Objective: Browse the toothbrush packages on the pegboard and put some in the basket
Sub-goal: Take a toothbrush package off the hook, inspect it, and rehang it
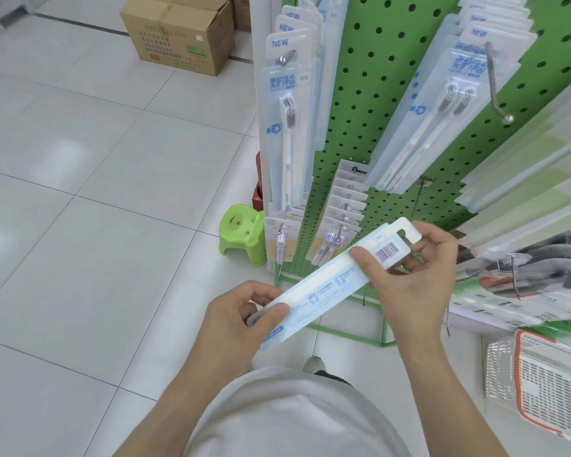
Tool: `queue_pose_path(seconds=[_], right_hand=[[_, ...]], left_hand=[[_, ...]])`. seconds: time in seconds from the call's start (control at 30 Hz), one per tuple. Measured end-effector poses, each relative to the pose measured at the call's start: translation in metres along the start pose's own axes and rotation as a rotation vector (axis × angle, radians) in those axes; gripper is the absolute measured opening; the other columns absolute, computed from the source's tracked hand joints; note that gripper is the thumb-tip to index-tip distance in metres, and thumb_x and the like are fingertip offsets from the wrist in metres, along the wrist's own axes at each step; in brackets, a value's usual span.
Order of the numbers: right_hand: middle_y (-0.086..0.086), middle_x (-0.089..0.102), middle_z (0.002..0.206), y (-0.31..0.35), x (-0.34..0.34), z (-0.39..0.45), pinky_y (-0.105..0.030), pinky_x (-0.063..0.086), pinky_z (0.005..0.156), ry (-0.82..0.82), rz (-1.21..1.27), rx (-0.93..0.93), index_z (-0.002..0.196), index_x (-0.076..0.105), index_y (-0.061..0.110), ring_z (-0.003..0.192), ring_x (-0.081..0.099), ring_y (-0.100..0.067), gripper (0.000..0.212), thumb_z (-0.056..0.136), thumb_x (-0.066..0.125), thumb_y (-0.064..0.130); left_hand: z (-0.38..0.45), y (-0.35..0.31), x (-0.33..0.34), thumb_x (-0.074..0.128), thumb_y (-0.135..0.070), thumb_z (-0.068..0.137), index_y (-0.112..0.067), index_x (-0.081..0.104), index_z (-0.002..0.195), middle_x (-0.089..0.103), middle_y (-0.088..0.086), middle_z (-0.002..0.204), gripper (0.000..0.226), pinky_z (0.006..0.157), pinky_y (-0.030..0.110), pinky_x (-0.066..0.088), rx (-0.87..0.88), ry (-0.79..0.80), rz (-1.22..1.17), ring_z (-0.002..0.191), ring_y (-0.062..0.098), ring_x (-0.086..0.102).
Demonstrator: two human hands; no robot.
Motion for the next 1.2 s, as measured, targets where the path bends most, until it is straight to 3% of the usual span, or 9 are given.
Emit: queue_pose_path(seconds=[0.17,0.43,0.6,0.73,0.83,0.93,1.0,1.07,1.2], right_hand=[[0.015,0.055,0.114,-0.006,0.021,-0.014,-0.012,0.051,0.071,0.124,-0.044,0.028,0.128,0.041,0.031,0.096,0.062,0.001,0.095,0.056,0.098,0.006],[-0.002,0.060,0.060,-0.010,0.010,-0.011,-0.036,0.050,0.040,0.072,0.065,0.064,0.090,0.055,0.020,0.052,0.068,-0.030,0.031,0.079,0.083,0.018],[-0.012,0.068,0.067,-0.006,0.017,-0.020,-0.038,0.053,0.042,0.068,0.124,0.072,0.089,0.055,0.020,0.048,0.066,-0.035,0.019,0.092,0.073,0.014],[-0.013,0.069,0.074,-0.004,0.033,-0.034,-0.041,0.053,0.043,0.169,0.158,0.111,0.100,0.055,0.018,0.045,0.065,-0.031,0.016,0.096,0.067,0.008],[-0.004,0.064,0.065,-0.003,0.046,-0.047,-0.026,0.047,0.042,0.297,0.182,0.156,0.103,0.060,0.011,0.040,0.062,-0.025,0.015,0.096,0.062,-0.002],[0.005,0.052,0.053,0.001,0.050,-0.053,-0.022,0.044,0.047,0.376,0.145,0.094,0.093,0.065,0.013,0.042,0.057,-0.018,0.015,0.087,0.079,0.012],[0.006,0.047,0.054,0.011,0.052,-0.053,-0.025,0.045,0.054,0.425,0.143,0.012,0.094,0.066,0.019,0.048,0.051,-0.013,0.030,0.076,0.085,0.034],[0.007,0.044,0.060,0.015,0.050,-0.050,-0.026,0.044,0.062,0.458,0.126,-0.057,0.095,0.066,0.026,0.057,0.046,-0.012,0.040,0.068,0.088,0.047],[-0.004,0.062,0.087,0.020,0.052,-0.044,-0.034,0.047,0.079,0.552,0.278,-0.083,0.092,0.067,0.016,0.083,0.057,-0.021,0.043,0.073,0.087,0.049]], left_hand=[[0.000,0.004,0.006,0.080,-0.030,0.084,-0.026,0.063,0.073,0.056,-0.005,0.064,0.021,0.042,0.028,0.044,-0.047,0.068,0.076,0.050,0.016,0.047],[0.013,0.006,0.011,0.052,-0.082,0.069,-0.023,0.050,0.073,0.052,-0.007,0.058,0.059,0.049,0.022,0.030,-0.003,0.268,0.840,0.052,0.008,0.044],[0.003,-0.010,0.032,0.031,-0.075,0.090,-0.033,0.037,0.147,0.051,-0.018,0.133,0.071,0.089,0.012,0.036,0.211,0.256,0.667,0.113,0.003,0.051],[-0.006,-0.030,0.052,0.035,-0.066,0.096,-0.023,0.018,0.159,0.037,-0.008,0.153,0.078,0.111,0.019,0.025,0.447,0.177,0.691,0.134,0.005,0.032],[-0.003,-0.036,0.048,0.046,-0.010,0.095,-0.023,0.026,0.156,0.048,0.004,0.151,0.065,0.104,0.039,0.045,0.558,0.094,0.715,0.130,0.020,0.047],[0.001,-0.040,0.035,0.044,0.012,0.091,-0.024,0.047,0.149,0.057,-0.005,0.145,0.069,0.101,0.025,0.052,0.464,0.153,0.535,0.130,0.010,0.055],[-0.001,-0.048,0.023,0.053,0.012,0.094,-0.024,0.063,0.136,0.074,-0.017,0.114,0.056,0.083,0.003,0.048,0.429,0.107,0.430,0.101,-0.004,0.066],[-0.003,-0.055,0.016,0.062,-0.006,0.098,-0.039,0.072,0.120,0.073,-0.015,0.079,0.041,0.059,0.006,0.042,0.386,0.074,0.352,0.062,0.008,0.057],[0.001,-0.053,0.016,0.074,-0.022,0.088,-0.041,0.078,0.072,0.045,-0.013,0.057,0.025,0.051,0.015,0.025,0.189,0.104,0.017,0.056,0.007,0.032]])
Point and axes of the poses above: each hand's wrist, its own z-axis towards the middle knuckle, its own x-axis out of the palm, y = z × x, the point moved 9 cm from there along z, towards the middle knuckle
